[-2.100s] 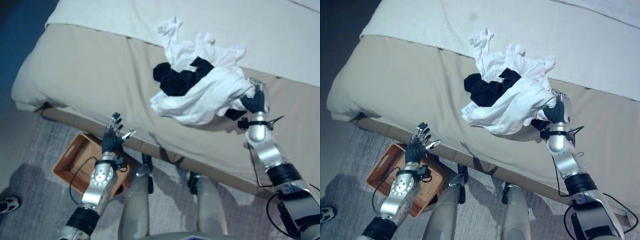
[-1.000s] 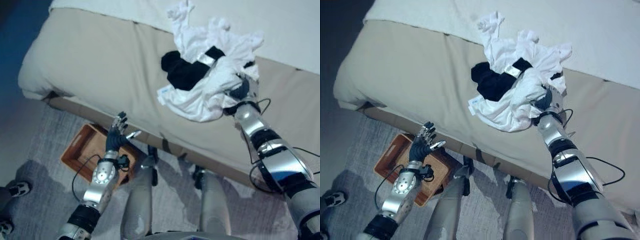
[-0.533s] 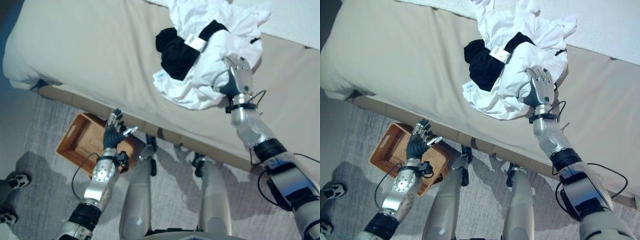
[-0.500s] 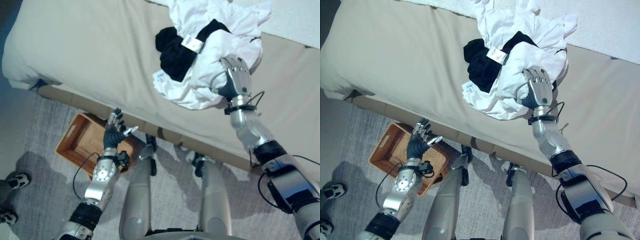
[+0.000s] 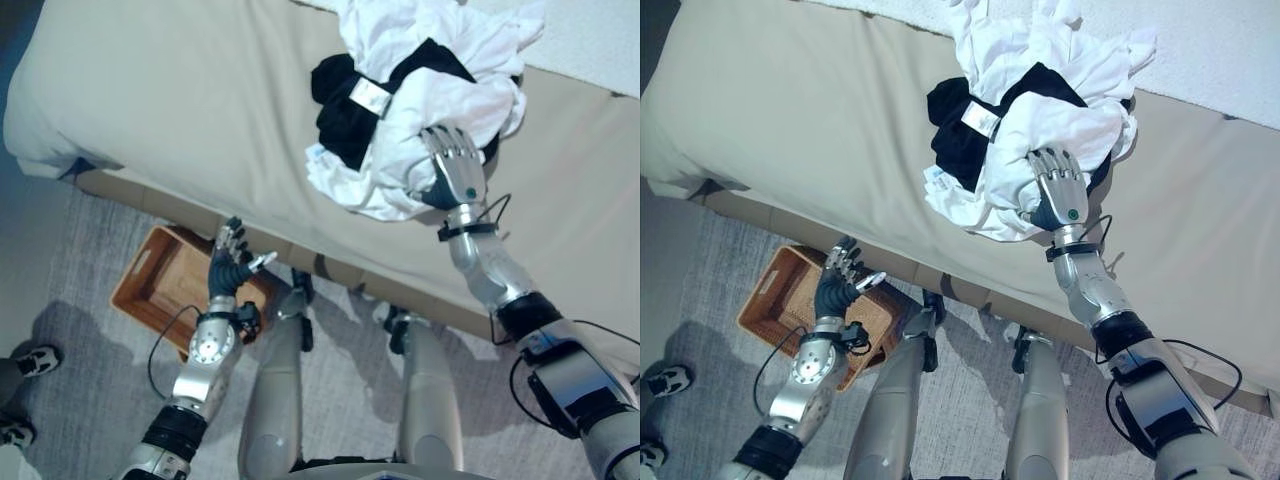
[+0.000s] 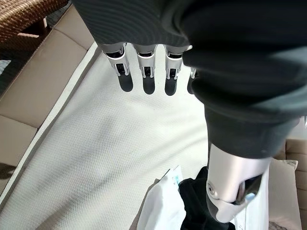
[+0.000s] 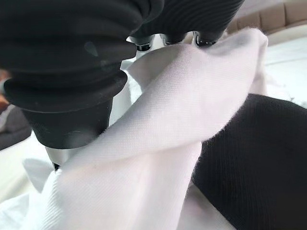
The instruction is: Pick up clothes into the bucket
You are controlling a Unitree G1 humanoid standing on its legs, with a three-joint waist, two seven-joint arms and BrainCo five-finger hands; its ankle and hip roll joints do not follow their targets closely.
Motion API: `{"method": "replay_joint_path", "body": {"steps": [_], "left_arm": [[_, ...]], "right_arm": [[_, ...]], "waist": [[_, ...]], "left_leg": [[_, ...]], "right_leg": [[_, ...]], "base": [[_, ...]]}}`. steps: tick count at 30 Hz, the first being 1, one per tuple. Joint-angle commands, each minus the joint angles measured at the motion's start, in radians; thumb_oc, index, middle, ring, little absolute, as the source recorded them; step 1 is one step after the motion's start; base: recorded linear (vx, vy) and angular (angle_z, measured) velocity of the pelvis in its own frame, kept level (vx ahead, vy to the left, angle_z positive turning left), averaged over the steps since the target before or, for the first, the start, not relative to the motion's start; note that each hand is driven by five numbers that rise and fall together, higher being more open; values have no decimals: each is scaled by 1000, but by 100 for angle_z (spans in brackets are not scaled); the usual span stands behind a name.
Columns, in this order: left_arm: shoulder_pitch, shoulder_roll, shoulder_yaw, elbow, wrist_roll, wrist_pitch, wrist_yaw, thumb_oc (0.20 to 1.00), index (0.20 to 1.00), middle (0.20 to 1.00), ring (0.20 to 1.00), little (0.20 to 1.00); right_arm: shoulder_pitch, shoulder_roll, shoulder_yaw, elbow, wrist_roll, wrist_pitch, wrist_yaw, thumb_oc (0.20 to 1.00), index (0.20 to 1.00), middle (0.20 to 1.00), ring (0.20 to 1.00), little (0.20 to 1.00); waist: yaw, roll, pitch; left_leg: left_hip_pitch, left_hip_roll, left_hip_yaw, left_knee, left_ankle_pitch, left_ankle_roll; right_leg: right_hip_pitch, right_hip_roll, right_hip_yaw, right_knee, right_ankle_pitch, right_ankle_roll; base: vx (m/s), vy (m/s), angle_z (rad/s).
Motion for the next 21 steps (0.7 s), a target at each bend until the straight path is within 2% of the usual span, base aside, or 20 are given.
{"method": "replay_joint_path", "body": {"steps": [1,13,21], "left_arm": [[29,9,25,-78,57,-64,15,1000,1000,1000,1000,1000],[35,14,19,-76,79,-73,32,1000,1000,1000,1000,1000],[44,21,11,-87,88,-73,37,1000,1000,1000,1000,1000]], "right_arm": [[-25,7,-30,-19,14,-8,-58,1000,1000,1000,1000,1000],[59,-41,-203,-220,70,-50,-187,1000,1000,1000,1000,1000],[91,-35,-205,-283,55,-65,-199,1000,1000,1000,1000,1000]], "waist": [[3,-17,-42],[-12,-22,-53],[-14,-23,-56]], "left_leg": [[-18,5,-48,98,-109,-17],[-5,8,-43,95,-115,-15],[-3,10,-45,96,-114,-17]], "right_leg": [[36,-54,2,-163,201,66],[46,-53,6,-170,205,68],[46,-51,6,-166,201,67]], "base": [[0,0,0],[0,0,0],[0,0,0]]}}
